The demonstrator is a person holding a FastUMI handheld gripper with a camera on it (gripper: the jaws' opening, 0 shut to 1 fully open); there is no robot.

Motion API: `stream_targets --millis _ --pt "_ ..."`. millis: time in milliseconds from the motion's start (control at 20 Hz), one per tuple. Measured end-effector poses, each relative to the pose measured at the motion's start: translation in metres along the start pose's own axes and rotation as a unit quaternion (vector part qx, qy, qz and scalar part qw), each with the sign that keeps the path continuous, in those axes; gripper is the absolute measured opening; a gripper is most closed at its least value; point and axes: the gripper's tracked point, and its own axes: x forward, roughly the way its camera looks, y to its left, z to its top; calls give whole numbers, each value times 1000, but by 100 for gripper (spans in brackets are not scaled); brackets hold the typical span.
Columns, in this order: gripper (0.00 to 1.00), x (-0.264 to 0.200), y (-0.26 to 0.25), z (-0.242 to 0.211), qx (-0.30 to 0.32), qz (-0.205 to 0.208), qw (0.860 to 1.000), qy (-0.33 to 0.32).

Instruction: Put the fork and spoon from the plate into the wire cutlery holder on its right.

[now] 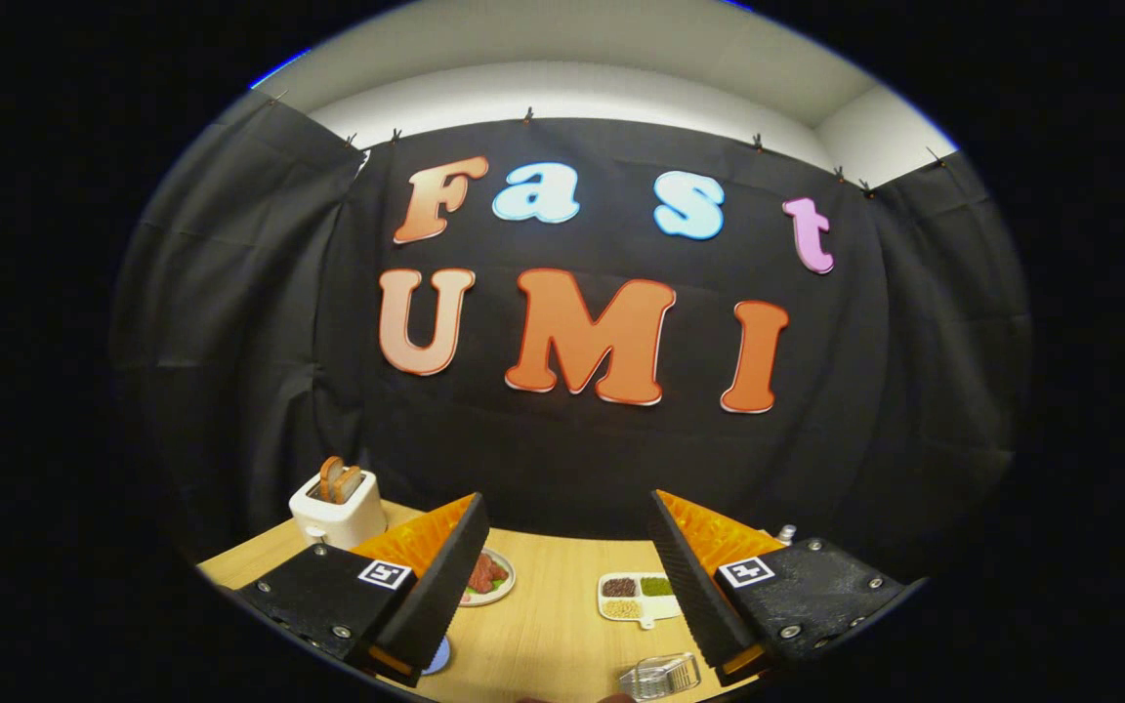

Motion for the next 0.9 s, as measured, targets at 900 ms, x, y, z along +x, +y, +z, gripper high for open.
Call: stream_targets --millis 900 --pt "90 -7 188 -255 15 126 859 497"
